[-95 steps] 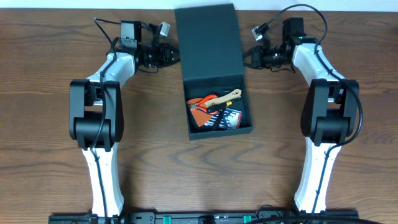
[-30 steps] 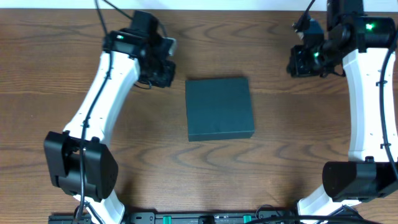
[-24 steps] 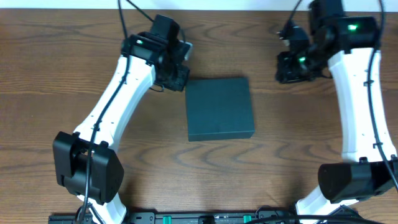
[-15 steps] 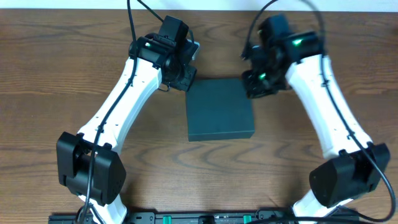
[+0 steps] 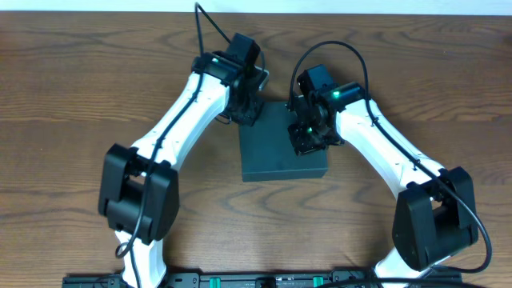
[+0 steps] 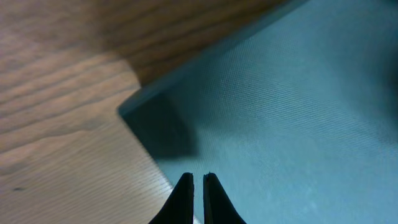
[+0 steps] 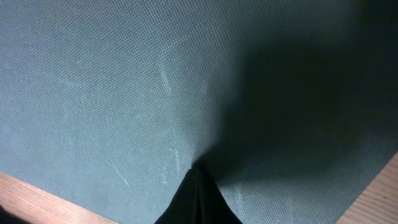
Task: Pack container
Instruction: 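Press down on the closed lid with both grippers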
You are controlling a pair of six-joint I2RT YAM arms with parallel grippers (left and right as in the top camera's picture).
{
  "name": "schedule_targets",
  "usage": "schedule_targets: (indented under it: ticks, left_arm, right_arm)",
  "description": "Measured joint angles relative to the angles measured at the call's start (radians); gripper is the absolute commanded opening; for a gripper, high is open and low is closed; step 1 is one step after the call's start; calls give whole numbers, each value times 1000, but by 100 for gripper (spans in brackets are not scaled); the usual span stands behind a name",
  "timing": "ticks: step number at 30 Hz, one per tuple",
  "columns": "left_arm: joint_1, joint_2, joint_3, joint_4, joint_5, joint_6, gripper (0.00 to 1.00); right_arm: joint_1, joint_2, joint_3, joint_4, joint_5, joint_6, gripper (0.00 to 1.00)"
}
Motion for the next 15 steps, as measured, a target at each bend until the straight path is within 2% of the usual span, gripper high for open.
schedule_targets:
  ticks: [15]
  left_arm:
    - [-5, 40, 4, -1, 0, 6, 6]
  right_arm:
    - [0, -35, -64, 100, -6, 6, 1]
